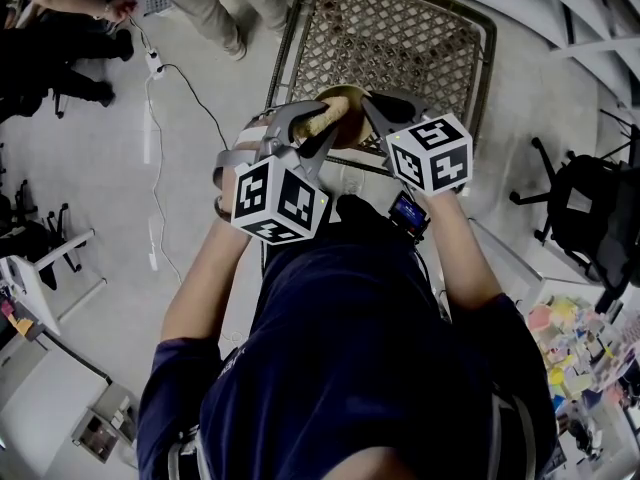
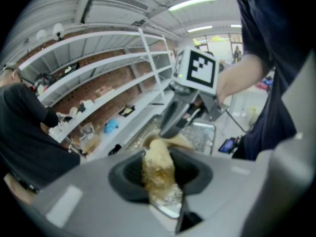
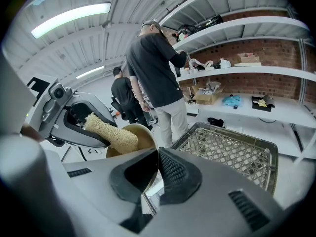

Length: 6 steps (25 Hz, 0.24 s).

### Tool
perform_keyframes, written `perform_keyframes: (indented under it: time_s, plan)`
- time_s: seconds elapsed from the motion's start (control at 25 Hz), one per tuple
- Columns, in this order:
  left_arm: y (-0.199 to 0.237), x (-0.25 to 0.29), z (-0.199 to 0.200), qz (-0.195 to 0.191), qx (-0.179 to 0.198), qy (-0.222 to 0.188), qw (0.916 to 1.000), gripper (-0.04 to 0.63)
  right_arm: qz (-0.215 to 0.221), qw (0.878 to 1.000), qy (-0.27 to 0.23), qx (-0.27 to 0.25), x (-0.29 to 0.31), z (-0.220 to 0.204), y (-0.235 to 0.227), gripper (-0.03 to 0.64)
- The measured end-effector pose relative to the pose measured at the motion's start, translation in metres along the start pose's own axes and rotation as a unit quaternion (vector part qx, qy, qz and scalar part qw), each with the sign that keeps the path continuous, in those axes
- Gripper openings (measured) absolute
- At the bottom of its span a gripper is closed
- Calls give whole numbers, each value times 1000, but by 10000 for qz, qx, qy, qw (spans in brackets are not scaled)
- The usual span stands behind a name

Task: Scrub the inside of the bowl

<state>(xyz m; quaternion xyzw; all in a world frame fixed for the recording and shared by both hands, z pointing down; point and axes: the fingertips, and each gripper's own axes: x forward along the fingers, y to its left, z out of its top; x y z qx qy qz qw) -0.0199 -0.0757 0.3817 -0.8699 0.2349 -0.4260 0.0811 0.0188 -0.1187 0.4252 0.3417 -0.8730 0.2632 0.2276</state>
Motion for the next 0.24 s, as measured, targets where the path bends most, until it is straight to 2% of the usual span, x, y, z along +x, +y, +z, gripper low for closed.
perform_keyframes:
  time_s: [0.24]
  plan:
    - [3,4,-4,-3,3,12,10000,101,-8,10000,5,17,5,0,-3,15]
